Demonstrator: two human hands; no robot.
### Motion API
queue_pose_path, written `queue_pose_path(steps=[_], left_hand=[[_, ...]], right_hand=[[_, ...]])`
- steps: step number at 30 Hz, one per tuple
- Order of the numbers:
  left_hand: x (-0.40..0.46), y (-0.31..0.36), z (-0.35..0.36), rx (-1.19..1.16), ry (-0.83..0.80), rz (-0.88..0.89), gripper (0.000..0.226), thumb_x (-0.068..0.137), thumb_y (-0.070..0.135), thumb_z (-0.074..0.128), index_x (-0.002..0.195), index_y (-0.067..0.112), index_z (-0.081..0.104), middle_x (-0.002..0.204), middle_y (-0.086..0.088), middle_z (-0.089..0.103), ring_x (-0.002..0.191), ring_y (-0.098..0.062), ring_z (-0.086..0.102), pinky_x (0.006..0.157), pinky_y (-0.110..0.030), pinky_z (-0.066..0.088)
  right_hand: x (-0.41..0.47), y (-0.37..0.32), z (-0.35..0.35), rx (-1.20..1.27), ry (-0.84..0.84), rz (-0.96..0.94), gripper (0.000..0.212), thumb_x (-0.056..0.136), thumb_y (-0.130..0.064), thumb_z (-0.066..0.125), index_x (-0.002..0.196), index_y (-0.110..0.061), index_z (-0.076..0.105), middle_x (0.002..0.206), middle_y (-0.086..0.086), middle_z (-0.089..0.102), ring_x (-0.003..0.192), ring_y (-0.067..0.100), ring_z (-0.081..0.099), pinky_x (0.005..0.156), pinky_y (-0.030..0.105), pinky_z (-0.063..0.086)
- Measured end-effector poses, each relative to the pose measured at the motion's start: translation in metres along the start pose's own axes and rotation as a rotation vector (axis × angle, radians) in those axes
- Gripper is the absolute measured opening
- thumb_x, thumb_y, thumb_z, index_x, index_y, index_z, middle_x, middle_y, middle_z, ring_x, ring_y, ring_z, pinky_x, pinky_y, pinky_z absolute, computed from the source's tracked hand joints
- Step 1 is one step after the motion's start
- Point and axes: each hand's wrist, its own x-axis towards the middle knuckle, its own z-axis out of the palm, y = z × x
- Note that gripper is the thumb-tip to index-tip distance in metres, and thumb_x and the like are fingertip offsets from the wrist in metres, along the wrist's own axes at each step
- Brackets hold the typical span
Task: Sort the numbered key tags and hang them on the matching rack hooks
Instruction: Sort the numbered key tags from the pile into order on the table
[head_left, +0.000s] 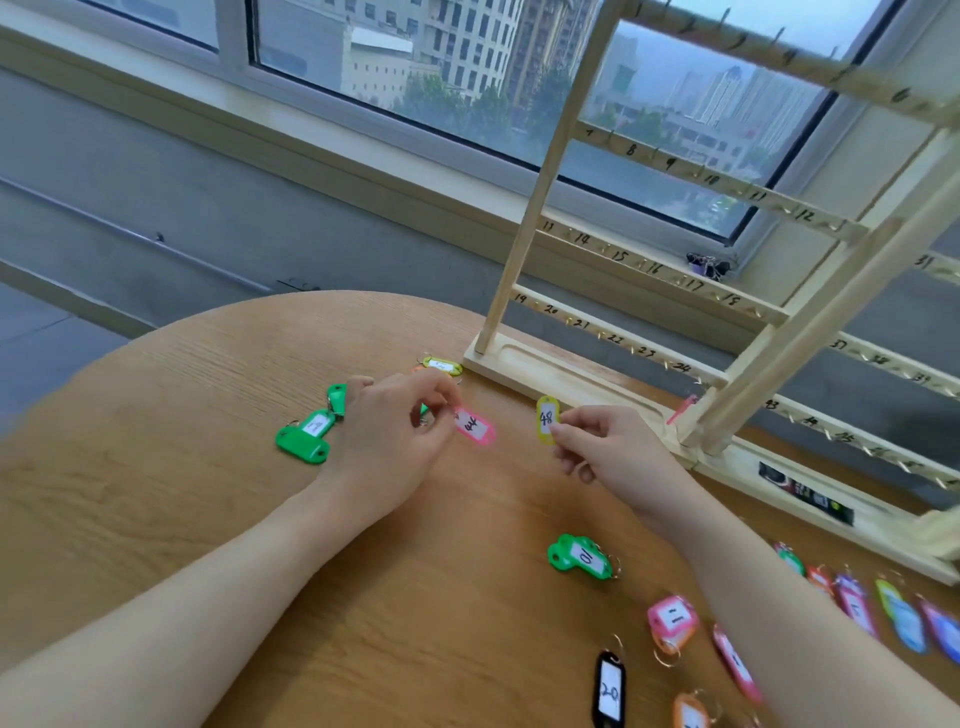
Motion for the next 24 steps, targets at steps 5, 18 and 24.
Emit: queue_pose_path(steps=[5, 18, 24], left_hand=[[-0.016, 0.021, -0.006, -0.002, -0.170, 0.023, 0.017, 0.089, 0.024, 0.069, 0.085, 0.041, 0.067, 0.077, 0.016, 0.065, 0.083, -0.009, 0.056, 0.073, -0.019, 0.040], [-0.092, 0.130, 0.008, -0.242, -0.390, 0.321, 0.023, 0.076, 0.009, 0.057, 0.084, 0.019, 0.076, 0.072, 0.013, 0.068, 0.075, -0.009, 0.061, 0.068, -0.007, 0.040], [-0.118, 0.184, 0.037, -0.322, -0.449, 0.377, 0.010, 0.078, 0.015, 0.076, 0.078, 0.025, 0.072, 0.073, 0.021, 0.066, 0.068, -0.005, 0.060, 0.068, -0.012, 0.041]], right_hand=[[-0.047, 0.000, -0.017, -0.036, 0.020, -0.040, 0.014, 0.101, -0.021, 0.061, 0.108, -0.013, 0.070, 0.076, 0.000, 0.072, 0.064, 0.004, 0.062, 0.062, 0.026, 0.049], [-0.225, 0.042, -0.079, -0.001, 0.151, -0.022, 0.012, 0.099, -0.017, 0.062, 0.090, -0.016, 0.069, 0.069, -0.002, 0.071, 0.065, 0.010, 0.060, 0.067, 0.032, 0.047], [-0.296, 0.079, -0.116, -0.021, 0.247, 0.051, 0.016, 0.098, -0.017, 0.063, 0.083, -0.016, 0.069, 0.063, -0.001, 0.065, 0.058, 0.011, 0.052, 0.061, 0.032, 0.043]])
